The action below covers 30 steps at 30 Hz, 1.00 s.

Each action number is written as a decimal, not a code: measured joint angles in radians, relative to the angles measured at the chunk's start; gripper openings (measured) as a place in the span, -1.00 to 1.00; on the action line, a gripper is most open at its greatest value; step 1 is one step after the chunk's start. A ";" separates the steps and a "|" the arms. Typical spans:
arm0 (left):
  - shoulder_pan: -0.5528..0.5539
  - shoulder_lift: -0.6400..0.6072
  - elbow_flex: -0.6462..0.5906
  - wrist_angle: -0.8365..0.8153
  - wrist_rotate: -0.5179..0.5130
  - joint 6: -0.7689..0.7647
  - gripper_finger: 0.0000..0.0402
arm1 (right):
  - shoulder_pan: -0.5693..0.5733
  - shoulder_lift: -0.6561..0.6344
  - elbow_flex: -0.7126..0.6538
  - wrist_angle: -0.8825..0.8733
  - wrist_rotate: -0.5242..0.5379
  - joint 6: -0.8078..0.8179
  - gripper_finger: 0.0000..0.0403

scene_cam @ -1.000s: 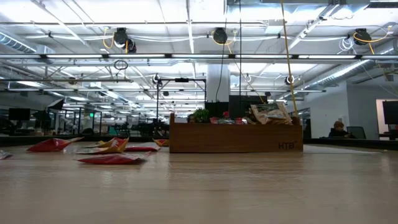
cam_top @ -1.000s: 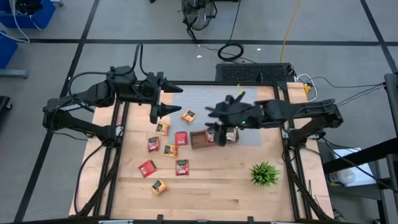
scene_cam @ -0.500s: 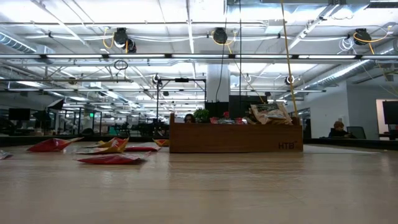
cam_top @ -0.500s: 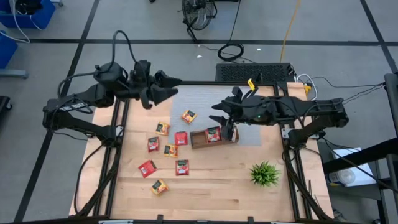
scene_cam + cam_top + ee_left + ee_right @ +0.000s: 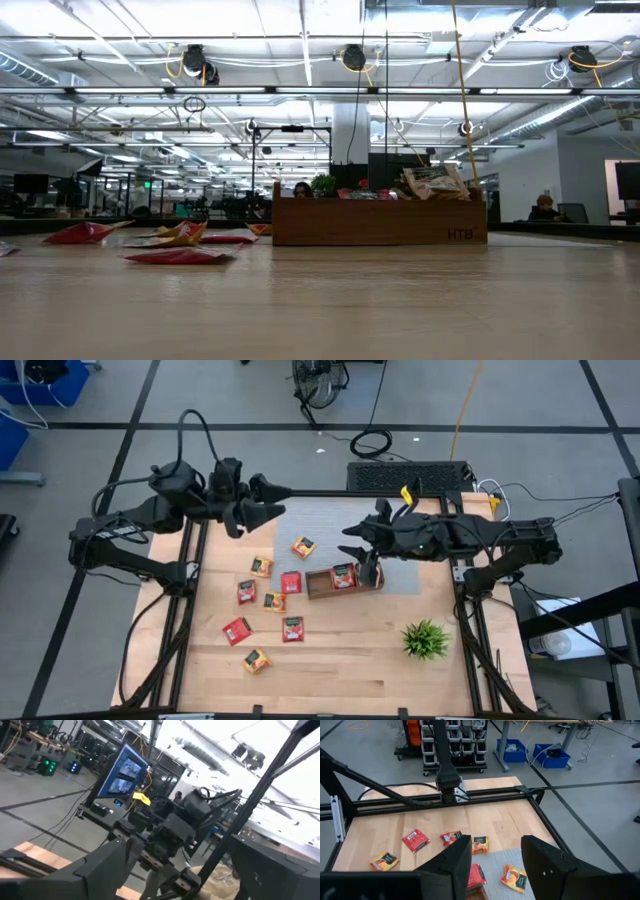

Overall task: Pick & Place Tea
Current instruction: Put the red tea bag into the middle section of the wooden organizer

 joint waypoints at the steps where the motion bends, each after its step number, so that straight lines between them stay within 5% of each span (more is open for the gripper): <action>1: 0.000 0.000 0.000 -0.006 0.004 0.001 0.75 | 0.000 0.000 0.000 0.000 -0.001 -0.002 -0.23; 6: -0.014 0.000 0.026 -0.242 0.075 0.080 0.75 | 0.001 -0.004 -0.001 -0.001 -0.002 -0.002 -0.23; 12: -0.088 0.094 0.081 -0.740 -0.028 0.209 0.75 | 0.001 -0.008 -0.001 0.000 -0.001 0.004 -0.23; 21: -0.153 0.295 0.089 -1.021 -0.149 0.334 0.75 | 0.001 -0.008 -0.001 -0.001 -0.001 -0.001 -0.23; 30: -0.220 0.535 0.090 -1.091 -0.236 0.534 0.75 | 0.000 -0.008 -0.001 -0.010 0.000 -0.005 -0.23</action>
